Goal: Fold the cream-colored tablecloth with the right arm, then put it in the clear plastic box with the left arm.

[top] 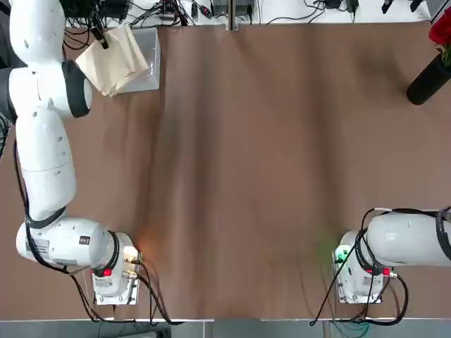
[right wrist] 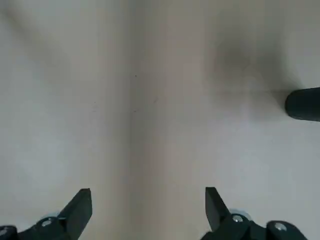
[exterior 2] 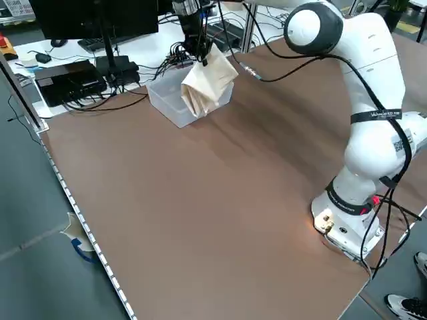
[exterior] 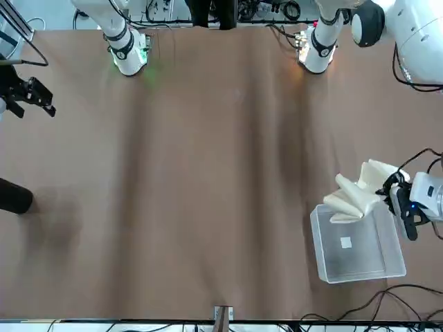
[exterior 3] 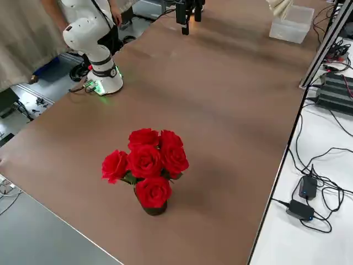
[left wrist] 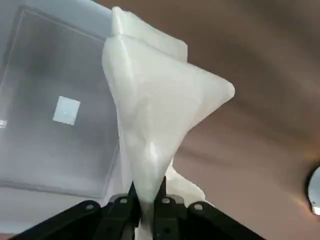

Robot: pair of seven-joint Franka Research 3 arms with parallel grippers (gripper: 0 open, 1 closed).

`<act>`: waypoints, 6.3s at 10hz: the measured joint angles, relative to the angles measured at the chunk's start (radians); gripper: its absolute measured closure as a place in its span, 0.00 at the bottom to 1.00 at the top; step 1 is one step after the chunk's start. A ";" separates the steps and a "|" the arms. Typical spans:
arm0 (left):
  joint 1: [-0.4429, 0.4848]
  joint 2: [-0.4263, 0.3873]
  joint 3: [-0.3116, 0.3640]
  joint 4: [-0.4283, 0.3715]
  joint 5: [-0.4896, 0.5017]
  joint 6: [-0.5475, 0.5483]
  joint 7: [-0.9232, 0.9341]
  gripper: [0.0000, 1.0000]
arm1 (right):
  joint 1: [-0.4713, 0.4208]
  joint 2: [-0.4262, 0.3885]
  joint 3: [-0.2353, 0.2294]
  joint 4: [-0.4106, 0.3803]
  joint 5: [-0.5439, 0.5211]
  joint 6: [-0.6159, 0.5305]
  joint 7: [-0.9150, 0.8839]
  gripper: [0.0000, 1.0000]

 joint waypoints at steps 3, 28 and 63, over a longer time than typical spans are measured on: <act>-0.027 0.032 0.000 0.002 0.003 0.121 0.002 0.87 | 0.000 0.000 0.000 0.000 0.000 0.000 0.000 0.00; -0.079 0.166 -0.021 0.022 0.097 0.444 0.067 0.87 | 0.000 0.000 0.003 0.000 0.000 0.000 0.000 0.00; -0.043 -0.865 -0.346 -0.767 0.349 0.330 -1.445 0.02 | 0.000 0.000 0.004 0.000 0.000 0.054 0.000 0.00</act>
